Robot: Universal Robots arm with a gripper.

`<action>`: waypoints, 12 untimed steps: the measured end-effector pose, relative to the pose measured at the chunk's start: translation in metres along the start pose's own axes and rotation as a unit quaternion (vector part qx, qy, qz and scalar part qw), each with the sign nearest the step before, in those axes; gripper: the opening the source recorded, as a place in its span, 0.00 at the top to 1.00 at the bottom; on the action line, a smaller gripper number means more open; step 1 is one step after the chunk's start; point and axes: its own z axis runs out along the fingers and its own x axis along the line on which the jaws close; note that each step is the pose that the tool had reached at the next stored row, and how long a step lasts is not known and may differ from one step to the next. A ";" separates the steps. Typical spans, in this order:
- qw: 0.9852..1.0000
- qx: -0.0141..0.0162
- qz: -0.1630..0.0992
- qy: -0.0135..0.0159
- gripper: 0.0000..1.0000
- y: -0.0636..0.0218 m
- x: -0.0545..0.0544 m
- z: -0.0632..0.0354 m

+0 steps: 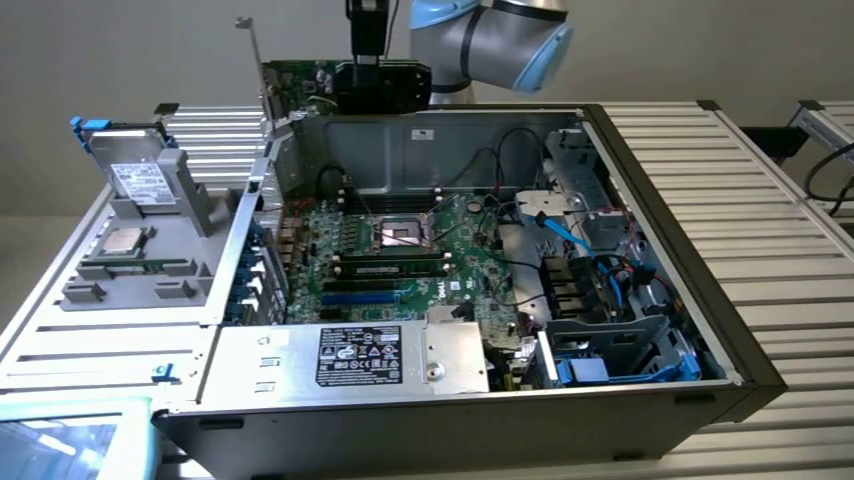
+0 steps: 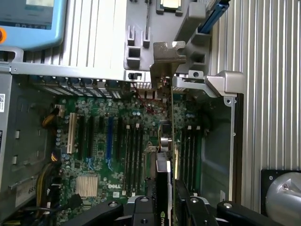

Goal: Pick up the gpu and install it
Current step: 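Insert the gpu into the slot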

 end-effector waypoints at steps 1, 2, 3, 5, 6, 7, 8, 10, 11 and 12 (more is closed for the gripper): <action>1.000 0.000 0.000 -0.001 0.72 0.0003 0.002 0.0015; 1.000 0.000 0.000 -0.002 0.72 0.0006 0.004 0.0032; 1.000 0.000 0.000 -0.003 0.72 0.0008 0.006 0.0046; 1.000 0.000 0.000 -0.005 0.72 0.0010 0.011 0.0075; 1.000 0.000 0.000 -0.006 0.72 0.0010 0.014 0.0089; 1.000 0.000 0.000 -0.008 0.72 0.0010 0.018 0.0103; 1.000 0.000 0.000 -0.009 0.72 0.0011 0.022 0.0114; 1.000 0.000 -0.001 -0.012 0.72 0.0013 0.030 0.0137; 1.000 0.001 -0.001 -0.014 0.72 0.0013 0.034 0.0150; 1.000 0.001 -0.001 -0.015 0.72 0.0013 0.037 0.0165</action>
